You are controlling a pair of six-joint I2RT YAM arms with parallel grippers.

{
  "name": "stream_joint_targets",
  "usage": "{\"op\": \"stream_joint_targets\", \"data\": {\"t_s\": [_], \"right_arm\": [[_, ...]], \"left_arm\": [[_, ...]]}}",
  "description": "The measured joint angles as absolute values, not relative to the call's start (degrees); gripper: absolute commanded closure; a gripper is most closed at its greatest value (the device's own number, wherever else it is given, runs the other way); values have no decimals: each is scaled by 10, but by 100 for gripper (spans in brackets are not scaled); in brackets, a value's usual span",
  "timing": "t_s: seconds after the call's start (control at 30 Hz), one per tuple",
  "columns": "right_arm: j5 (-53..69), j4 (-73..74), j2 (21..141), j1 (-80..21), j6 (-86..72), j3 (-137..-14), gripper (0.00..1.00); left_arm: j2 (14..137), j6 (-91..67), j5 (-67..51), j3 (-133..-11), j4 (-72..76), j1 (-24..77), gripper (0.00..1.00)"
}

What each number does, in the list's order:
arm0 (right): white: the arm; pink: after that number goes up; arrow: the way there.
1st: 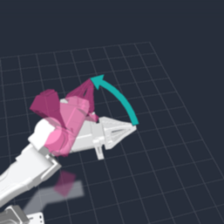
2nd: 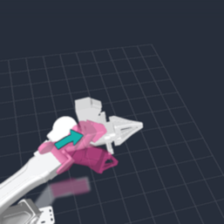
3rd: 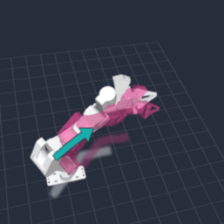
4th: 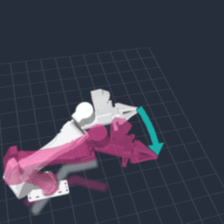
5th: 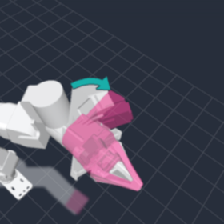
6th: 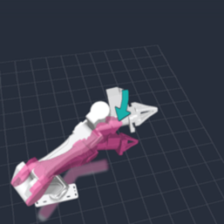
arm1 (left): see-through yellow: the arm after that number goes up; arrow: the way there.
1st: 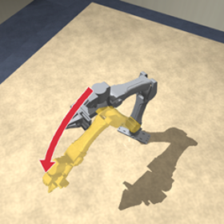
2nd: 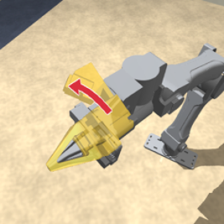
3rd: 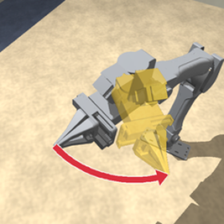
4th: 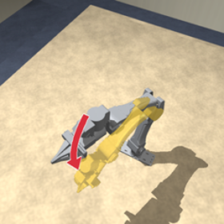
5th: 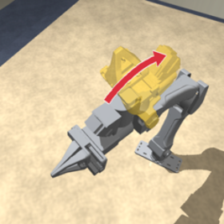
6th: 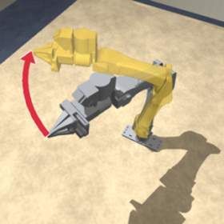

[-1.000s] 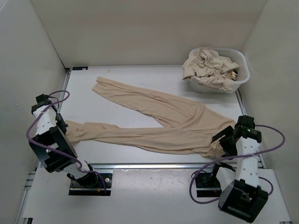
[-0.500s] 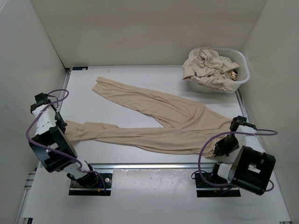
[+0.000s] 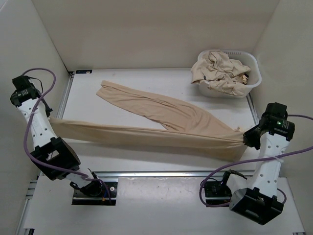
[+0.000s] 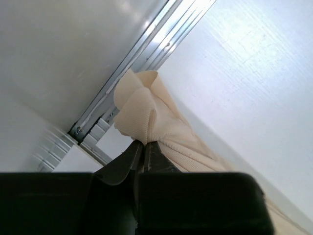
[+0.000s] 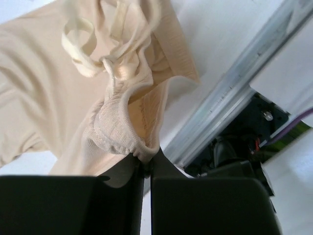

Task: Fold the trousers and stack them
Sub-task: Flatten the trousers out

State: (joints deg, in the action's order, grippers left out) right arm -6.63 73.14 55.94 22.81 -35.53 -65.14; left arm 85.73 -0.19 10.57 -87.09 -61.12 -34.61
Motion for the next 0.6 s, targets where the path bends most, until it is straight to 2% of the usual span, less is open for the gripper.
{"op": "stream_joint_targets", "data": {"t_s": [0.13, 0.4, 0.6], "right_arm": [[-76, 750, 568, 228, -353, -637, 100], [-87, 734, 635, 231, -340, -571, 100], [-93, 701, 680, 237, -321, -571, 100]], "left_arm": [[906, -2, 105, -923, -628, -322, 86], [1169, -2, 112, -1044, -661, -241, 86], [1254, -1, 120, -1084, -684, -213, 84]]}}
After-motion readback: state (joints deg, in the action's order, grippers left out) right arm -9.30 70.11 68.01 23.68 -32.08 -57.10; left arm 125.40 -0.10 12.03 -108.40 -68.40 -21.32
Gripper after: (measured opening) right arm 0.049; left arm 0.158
